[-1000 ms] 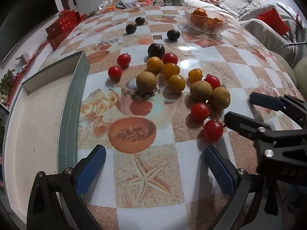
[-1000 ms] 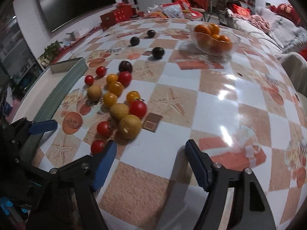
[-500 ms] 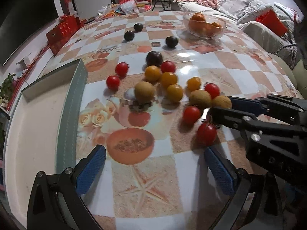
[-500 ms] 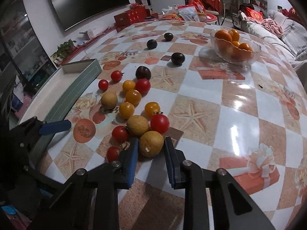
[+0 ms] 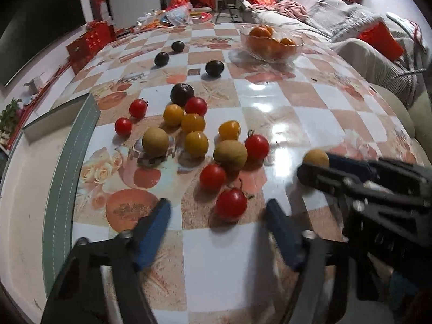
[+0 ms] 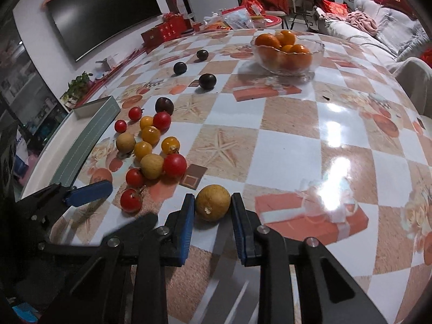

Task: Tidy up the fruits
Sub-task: 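Grasp a red cherry tomato with the left tool while the right tool grasps a tan round fruit, then carry the tomato and tan fruit with both tools over the white tray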

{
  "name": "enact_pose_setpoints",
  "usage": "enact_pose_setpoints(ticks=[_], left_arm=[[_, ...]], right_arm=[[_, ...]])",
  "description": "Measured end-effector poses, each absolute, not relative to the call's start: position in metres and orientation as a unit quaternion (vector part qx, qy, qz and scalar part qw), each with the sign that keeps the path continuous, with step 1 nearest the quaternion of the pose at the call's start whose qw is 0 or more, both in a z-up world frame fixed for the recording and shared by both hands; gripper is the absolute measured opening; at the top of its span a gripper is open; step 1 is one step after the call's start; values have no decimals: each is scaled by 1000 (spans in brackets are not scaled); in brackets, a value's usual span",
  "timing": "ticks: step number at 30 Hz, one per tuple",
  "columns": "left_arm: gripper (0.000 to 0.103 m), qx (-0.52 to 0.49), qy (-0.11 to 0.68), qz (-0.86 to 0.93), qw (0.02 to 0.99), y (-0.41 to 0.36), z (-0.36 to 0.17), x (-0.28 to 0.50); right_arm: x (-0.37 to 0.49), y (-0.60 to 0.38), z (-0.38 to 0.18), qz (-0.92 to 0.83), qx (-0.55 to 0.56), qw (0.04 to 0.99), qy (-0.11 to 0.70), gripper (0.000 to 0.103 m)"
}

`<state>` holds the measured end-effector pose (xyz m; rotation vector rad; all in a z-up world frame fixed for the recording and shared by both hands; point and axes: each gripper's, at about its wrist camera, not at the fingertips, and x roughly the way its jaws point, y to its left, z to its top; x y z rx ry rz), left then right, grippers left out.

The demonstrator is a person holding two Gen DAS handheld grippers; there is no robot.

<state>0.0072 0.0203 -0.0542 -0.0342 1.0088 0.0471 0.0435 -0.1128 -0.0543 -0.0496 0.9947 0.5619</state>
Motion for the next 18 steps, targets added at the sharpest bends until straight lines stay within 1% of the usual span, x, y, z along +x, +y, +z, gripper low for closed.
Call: enact_pose_setpoints(ticks=[1, 2, 4, 5, 6, 7, 10, 18], left_arm=[[58, -17, 482, 24, 876, 20, -53, 7], [54, -18, 480, 25, 877, 20, -53, 6], [41, -24, 478, 29, 877, 26, -52, 4], [36, -28, 476, 32, 878, 30, -52, 3], [27, -30, 474, 34, 879, 32, -51, 2], [22, -34, 471, 34, 881, 37, -51, 0], [22, -57, 467, 18, 882, 46, -51, -3], [22, -74, 476, -2, 877, 57, -42, -19]], right_arm=[[44, -114, -54, 265, -18, 840, 473, 29], [45, -116, -55, 265, -13, 839, 475, 29], [43, -117, -55, 264, -15, 840, 474, 29], [42, -116, -55, 264, -18, 841, 473, 29], [42, -115, -55, 264, -19, 841, 472, 29], [42, -115, -55, 264, -18, 841, 472, 29], [41, -114, -55, 264, -14, 840, 473, 29], [30, -109, -46, 269, -18, 838, 474, 29]])
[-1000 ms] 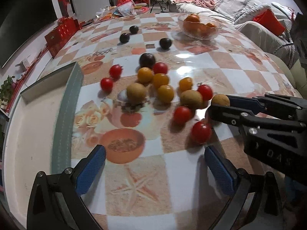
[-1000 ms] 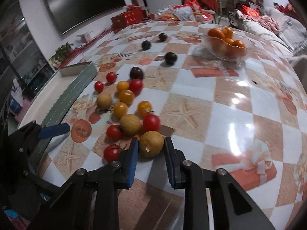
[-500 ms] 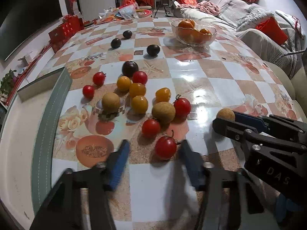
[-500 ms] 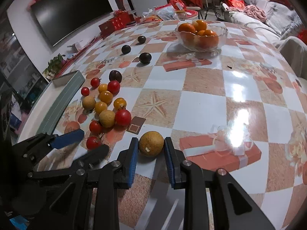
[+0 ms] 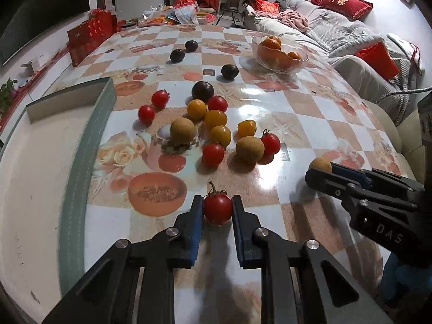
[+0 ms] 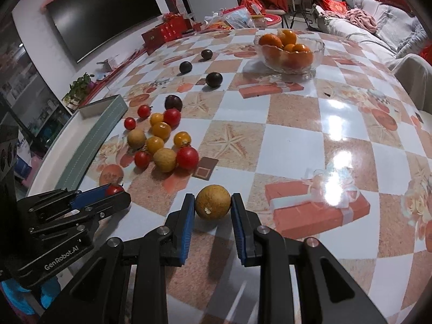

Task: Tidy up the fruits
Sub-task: 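Carry the tomato and tan fruit with both tools over the white tray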

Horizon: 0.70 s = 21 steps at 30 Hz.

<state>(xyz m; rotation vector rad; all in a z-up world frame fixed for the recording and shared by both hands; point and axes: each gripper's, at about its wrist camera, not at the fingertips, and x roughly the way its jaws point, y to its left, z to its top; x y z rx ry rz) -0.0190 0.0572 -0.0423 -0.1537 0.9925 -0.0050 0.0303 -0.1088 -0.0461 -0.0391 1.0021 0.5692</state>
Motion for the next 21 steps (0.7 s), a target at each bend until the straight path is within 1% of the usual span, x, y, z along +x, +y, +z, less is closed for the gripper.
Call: enact_pose_setpoints(ticks=[9, 14, 21], left_arm=[[22, -88, 446, -2, 891, 97, -4, -45], [22, -91, 430, 26, 898, 141, 13, -57], [22, -85, 418, 87, 900, 210, 20, -68]], right_arm=[[16, -85, -12, 287, -31, 843, 454, 29], [6, -50, 6, 311, -45, 841, 441, 29], [-3, 17, 17, 358, -60, 824, 435, 29]])
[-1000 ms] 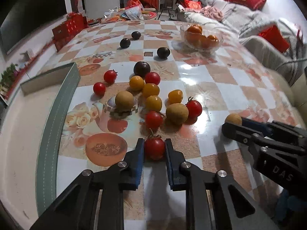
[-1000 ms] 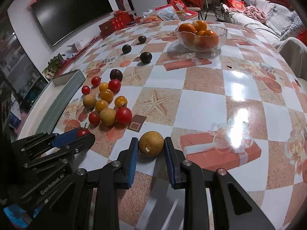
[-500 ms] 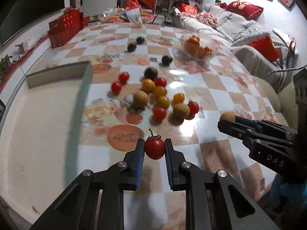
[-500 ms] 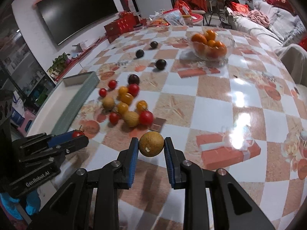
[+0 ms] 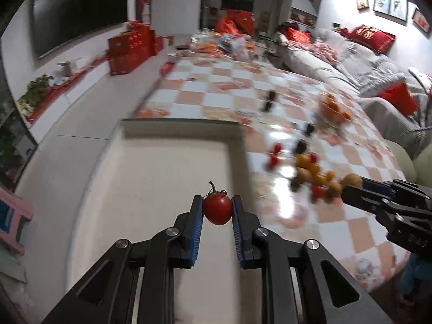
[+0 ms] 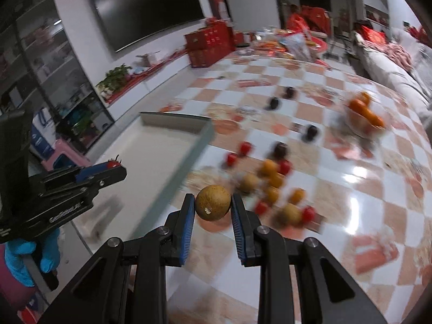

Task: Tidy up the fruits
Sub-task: 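Carry the tomato and tan fruit with both tools over the white tray, then open both tools to drop the tomato and tan fruit into the tray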

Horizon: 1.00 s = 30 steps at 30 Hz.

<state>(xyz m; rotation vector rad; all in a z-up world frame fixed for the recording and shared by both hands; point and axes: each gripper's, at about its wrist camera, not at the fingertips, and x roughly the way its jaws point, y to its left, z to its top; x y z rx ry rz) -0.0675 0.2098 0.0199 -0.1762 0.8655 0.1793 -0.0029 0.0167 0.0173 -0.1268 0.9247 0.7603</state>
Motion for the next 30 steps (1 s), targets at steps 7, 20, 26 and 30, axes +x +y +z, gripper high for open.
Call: enact_pose_setpoints(ticks=[7, 20, 26, 30], left_arm=[[22, -80, 432, 134, 888, 266, 4, -55], [22, -84, 491, 144, 855, 290, -43, -33], [23, -59, 501, 148, 850, 283, -44, -29], [23, -49, 502, 158, 849, 284, -42, -29]], right_arm=[[1, 93, 8, 391, -73, 800, 448, 29], [20, 170, -37, 382, -111, 776, 489, 29], [17, 178, -50, 373, -136, 773, 495, 29], [16, 178, -48, 368, -145, 776, 491, 44]])
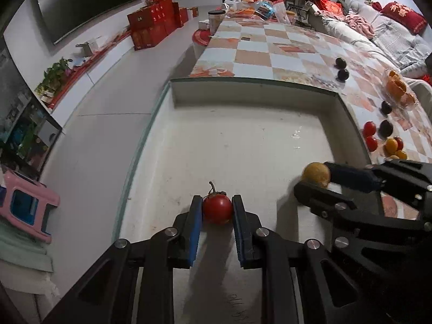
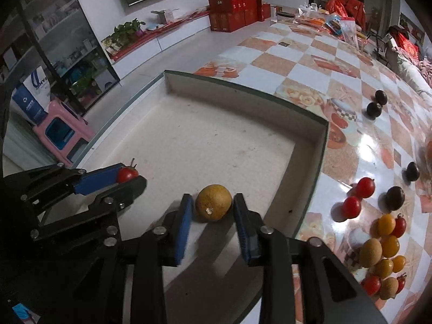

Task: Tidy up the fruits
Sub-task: 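Open both tools to drop the tomato and tan fruit into the tray, then move both open tools back to the fruits on the table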

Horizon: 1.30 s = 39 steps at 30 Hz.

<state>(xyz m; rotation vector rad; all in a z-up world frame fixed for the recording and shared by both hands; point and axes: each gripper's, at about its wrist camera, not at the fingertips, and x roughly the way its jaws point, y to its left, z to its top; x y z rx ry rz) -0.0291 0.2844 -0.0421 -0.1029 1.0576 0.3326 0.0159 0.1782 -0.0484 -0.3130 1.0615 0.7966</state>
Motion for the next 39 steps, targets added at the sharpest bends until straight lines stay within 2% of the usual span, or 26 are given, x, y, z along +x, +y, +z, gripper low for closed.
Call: enact_pose_setpoints(ticks=[1, 3, 5, 6, 7, 8, 9, 19, 31, 39], left_arm=[[23, -45, 501, 164, 849, 285, -42, -30], [23, -45, 502, 170, 847, 287, -42, -32], [45, -52, 503, 181, 843, 292, -42, -33], [75, -55, 501, 198, 841, 296, -41, -35], [84, -63, 494, 195, 845, 299, -40, -37], [84, -75, 485, 181, 852, 299, -37, -39], [84, -75, 480, 180, 855, 298, -33, -41], [84, -40, 464, 141, 873, 250, -10, -54], [84, -2, 452, 47, 891, 145, 4, -56], [84, 17, 455, 17, 890, 96, -1, -46]], right_arm=[[16, 176, -46, 366, -143, 781, 486, 48], [18, 173, -42, 362, -138, 788, 478, 66], [20, 169, -37, 365, -129, 791, 474, 68], [21, 166, -34, 360, -126, 795, 471, 74], [23, 163, -31, 362, -117, 797, 469, 79], [24, 159, -27, 376, -98, 794, 468, 85], [25, 156, -24, 377, -85, 795, 467, 86], [14, 96, 6, 358, -80, 821, 437, 87], [15, -30, -23, 257, -58, 837, 480, 87], [13, -71, -30, 217, -82, 852, 470, 87]])
